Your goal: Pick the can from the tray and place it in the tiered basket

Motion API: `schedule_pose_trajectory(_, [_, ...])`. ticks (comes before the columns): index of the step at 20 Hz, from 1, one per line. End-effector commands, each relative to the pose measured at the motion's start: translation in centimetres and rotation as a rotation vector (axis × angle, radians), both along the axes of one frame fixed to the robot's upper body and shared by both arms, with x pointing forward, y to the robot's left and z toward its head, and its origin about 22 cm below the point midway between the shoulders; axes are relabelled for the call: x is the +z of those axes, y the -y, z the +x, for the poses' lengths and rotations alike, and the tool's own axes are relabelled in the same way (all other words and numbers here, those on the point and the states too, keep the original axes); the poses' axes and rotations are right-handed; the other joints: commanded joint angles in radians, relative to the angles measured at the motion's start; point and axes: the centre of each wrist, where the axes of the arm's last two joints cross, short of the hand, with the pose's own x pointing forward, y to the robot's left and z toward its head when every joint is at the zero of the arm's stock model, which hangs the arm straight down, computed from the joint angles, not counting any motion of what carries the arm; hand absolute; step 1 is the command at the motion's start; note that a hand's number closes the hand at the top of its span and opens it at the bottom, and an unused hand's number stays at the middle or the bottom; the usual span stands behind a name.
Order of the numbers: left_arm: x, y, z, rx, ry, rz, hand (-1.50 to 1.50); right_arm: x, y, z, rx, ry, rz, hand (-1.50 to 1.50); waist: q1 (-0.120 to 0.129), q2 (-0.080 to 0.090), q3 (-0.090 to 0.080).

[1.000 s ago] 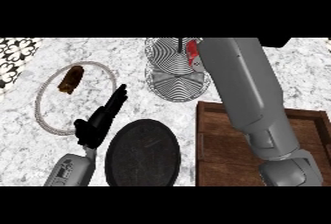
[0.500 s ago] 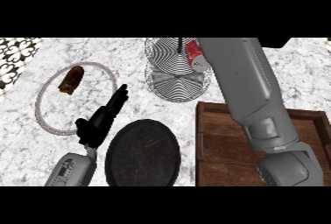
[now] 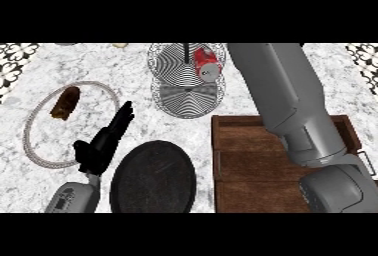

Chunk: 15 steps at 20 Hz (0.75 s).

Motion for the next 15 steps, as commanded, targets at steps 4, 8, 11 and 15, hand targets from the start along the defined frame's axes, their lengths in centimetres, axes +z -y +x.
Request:
schedule_pose_trajectory(4, [-1.0, -1.1, -1.5, 0.065, -0.034, 0.01, 0.0, 1.4, 0.6, -0.7, -0.191, 0.213, 0.1, -1.5, -0.071, -0.03, 0.002])
schedule_pose_trajectory(8, [-1.9, -3.4, -2.5, 0.109, -0.055, 0.0, 0.0, 1.2, 1.7, -1.8, -0.202, 0.26, 0.097, -1.5, -0.112, -0.045, 0.003])
schedule_pose_trajectory(11, [-1.9, -3.3, -3.4, 0.12, -0.068, -0.016, 0.0, -0.7, 4.0, -2.4, -0.244, 0.236, 0.085, -1.5, -0.118, -0.057, 0.006])
schedule_pose_trajectory(15, [-1.7, -4.4, -3.1, 0.153, -0.064, 0.01, 0.0, 0.4, 5.1, -3.9, -0.229, 0.213, 0.085, -1.5, -0.15, -0.066, 0.005])
